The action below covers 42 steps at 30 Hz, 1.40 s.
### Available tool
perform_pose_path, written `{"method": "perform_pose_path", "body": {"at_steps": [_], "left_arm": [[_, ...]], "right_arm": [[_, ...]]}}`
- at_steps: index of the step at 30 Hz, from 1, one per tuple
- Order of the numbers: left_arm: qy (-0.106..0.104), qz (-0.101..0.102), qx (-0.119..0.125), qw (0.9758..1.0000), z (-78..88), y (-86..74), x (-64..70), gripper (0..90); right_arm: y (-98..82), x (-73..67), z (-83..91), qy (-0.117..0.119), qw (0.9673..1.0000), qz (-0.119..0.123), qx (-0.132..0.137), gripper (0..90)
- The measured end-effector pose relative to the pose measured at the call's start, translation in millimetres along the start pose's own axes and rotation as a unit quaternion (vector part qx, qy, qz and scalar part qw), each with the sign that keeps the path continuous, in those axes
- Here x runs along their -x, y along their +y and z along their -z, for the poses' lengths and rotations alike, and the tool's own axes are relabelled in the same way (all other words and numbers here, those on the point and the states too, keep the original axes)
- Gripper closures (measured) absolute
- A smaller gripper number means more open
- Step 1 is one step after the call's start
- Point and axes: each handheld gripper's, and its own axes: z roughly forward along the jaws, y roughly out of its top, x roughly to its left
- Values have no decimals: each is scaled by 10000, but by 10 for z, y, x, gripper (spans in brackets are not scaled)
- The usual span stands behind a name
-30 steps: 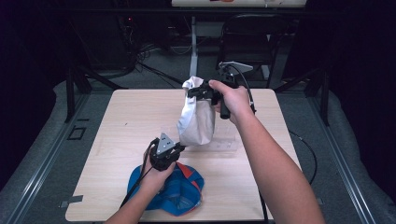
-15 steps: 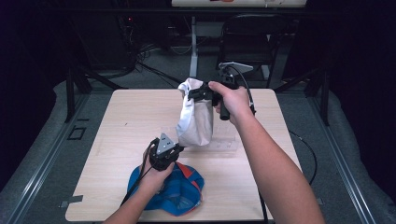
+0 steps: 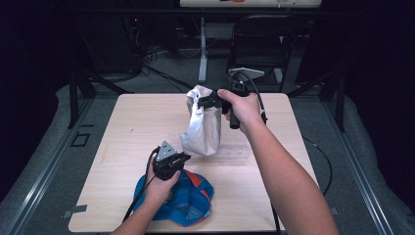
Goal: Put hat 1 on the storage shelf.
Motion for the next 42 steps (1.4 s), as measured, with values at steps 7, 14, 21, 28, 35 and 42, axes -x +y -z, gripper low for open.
{"method": "perform_pose_path", "body": {"at_steps": [7,14,21,28,35,42], "left_arm": [[37,-21,-159,9999,-41,-44,2,852],[177,-279,-342,9989,-72,-55,48,854],[282,-50,-343,9990,-35,-34,48,746],[278,-13,-231,9993,146,-7,47,639],[254,59,-236,9994,374,-38,8,569],[419,148,-329,9985,676,-97,-120,522]], "right_arm": [[0,46,-52,-85,10000,-7,-15,825],[6,140,-20,-171,9998,-73,23,825],[-11,211,32,-122,9998,-135,43,823],[-17,247,81,-298,9995,-78,72,822],[-60,329,153,-209,9997,-112,103,782],[-140,291,226,-94,9998,55,138,714]]}}
